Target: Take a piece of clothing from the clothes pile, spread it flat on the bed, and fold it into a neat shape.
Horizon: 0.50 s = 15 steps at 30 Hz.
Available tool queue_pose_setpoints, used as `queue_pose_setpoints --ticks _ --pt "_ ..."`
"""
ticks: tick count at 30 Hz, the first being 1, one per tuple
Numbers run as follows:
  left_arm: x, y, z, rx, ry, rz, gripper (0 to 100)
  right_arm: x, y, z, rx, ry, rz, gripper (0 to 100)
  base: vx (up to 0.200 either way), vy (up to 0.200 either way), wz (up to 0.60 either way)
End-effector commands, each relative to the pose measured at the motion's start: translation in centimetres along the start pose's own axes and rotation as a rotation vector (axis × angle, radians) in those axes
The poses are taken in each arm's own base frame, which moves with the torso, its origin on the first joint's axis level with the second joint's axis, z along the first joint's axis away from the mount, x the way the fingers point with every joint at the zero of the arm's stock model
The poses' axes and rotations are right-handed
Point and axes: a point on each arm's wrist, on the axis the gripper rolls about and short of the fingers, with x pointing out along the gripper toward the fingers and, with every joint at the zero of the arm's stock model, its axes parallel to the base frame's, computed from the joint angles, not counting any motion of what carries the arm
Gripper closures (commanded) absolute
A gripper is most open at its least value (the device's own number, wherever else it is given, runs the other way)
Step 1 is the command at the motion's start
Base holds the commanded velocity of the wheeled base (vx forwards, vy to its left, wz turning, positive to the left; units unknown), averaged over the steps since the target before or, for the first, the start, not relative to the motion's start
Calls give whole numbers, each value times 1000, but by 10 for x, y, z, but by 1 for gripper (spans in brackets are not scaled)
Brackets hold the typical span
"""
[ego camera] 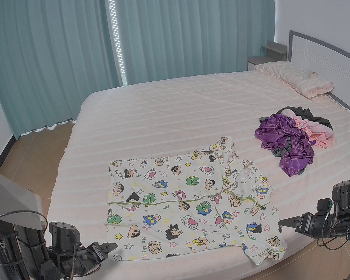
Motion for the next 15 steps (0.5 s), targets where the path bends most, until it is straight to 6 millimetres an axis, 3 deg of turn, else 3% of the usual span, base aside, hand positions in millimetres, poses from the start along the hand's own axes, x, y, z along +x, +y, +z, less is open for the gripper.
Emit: queue_pose_setpoints --ticks 1,12,13,15 --pt "30 -15 -19 55 -4 44 0 12 -6 -5 9 16 -37 0 0 0 0" --pt "46 -24 -18 68 -57 43 0 12 -5 -6 7 20 -33 0 0 0 0" --pt "47 -25 -17 68 -65 46 100 12 -6 -6 7 20 -35 0 0 0 0" --pt "48 -25 -17 67 -85 63 100 12 -5 -6 5 19 -34 0 0 0 0"
